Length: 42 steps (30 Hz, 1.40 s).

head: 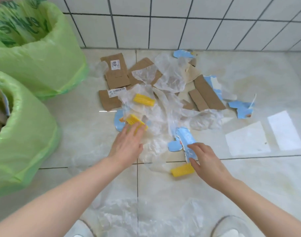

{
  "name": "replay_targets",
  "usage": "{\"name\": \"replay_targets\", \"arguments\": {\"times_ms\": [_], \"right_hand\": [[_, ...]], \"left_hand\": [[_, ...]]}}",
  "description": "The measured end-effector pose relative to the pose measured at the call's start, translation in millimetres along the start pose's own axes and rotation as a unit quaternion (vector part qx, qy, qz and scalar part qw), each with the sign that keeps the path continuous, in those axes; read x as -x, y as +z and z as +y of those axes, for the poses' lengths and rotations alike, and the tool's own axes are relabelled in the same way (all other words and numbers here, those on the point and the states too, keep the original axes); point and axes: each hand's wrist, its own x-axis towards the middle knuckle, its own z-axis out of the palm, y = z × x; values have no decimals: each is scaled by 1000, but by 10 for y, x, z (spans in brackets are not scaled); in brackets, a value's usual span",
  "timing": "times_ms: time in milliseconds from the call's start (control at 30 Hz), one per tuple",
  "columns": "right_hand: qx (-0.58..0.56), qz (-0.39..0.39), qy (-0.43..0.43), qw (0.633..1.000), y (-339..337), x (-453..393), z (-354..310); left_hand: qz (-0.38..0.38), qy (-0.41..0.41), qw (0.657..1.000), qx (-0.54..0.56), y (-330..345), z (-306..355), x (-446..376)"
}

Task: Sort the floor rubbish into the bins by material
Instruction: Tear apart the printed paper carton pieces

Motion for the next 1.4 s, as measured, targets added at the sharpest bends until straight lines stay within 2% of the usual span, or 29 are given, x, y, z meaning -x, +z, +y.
{"name": "replay_targets", "arguments": {"times_ms": [67, 133, 300, 433, 533, 667, 733, 867, 967, 1033, 1133, 1200, 1300, 1400], "right_hand": [[48, 3, -23, 999, 116, -64, -30], [118, 3, -72, 990, 260, -108, -71], [185, -48, -130, 973, 387, -8, -230], [203, -66, -244, 946, 442, 212, -194], [175, -36, -300, 937, 365, 258, -179], [149, 54, -230, 960, 43, -138, -163], [194, 50, -216, 955, -107, -395, -200], [308, -19, -287, 907, -129, -820, -404], [384, -10, -317, 867, -96, -1072, -543], [426, -7, -284, 859, -168, -1251, -526], [444, 0, -210, 871, -389, -1489, -463], [449, -28, -148, 881, -507, -1624, -404], [415, -52, -39, 908, -630, -1743, -298], [344, -41, 70, 936, -653, -1793, -133]], "left_hand": [[-75, -45, 996, 4, 28, -38, -82], [-125, -46, 991, 5, 53, -26, -126], [-167, 3, 985, -34, 238, 66, 80], [-154, 50, 984, -71, 427, 34, 327], [-132, 74, 984, -97, 526, 25, 545], [-86, 124, 984, -93, 679, 72, 795], [-56, 142, 984, -86, 681, 94, 830], [23, 120, 991, -54, 483, 98, 600], [80, 109, 990, -24, 328, -15, 305], [71, 107, 991, -43, 226, -154, 99], [11, 54, 997, -52, 65, -302, -176], [-26, 20, 999, -44, 48, -350, -319], [-56, -24, 998, -29, 45, -356, -500], [-76, -91, 992, 40, 38, -374, -600]]}}
